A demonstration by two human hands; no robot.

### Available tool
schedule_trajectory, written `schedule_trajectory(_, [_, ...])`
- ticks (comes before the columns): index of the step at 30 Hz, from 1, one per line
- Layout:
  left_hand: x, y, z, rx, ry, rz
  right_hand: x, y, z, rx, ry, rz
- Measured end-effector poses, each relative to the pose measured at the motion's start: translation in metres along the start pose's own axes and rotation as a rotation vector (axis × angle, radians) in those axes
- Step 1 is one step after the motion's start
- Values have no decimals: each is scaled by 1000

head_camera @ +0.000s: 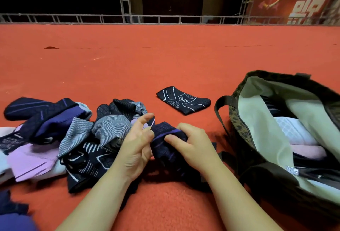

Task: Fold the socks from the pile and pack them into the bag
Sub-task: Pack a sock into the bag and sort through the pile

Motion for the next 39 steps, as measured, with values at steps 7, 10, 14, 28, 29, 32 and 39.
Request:
schedule_trajectory(7, [-2, -13, -3, 14, -141, -36, -1, -11, -5, 623, 352, -224])
schedule_trajectory(10, [-2, -17, -1, 6, -174, -49, -4, -14, -9, 758, 442, -242])
schedule_trajectory(14, [-4, -12, -1, -4, -172, 22, 1, -15, -6, 860, 175, -344])
schedule_trajectory(28, [-4, -40, -8, 79, -263, -302, 2, -8, 4, 716, -47, -369])
schedule_trajectory(29, [-4, -44, -14, 102, -256, -300, 0, -4, 3, 689, -36, -352])
schedule_trajectory(32, [0, -67, -36, 248, -85, -297, -4, 6, 10, 679, -43, -294])
schedule_trajectory(39, [8, -131, -101, 579, 334, -185, 6, 48, 72, 745, -15, -169])
Point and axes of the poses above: each hand's wrist, its own x-axis towards the middle knuckle, its own z-axis out of the back of the hand, y = z × x, the point moved 3 cm from there along x, towards the middle knuckle, and after that the axes turned 6 degrees about -x, right-handed, at the moved point
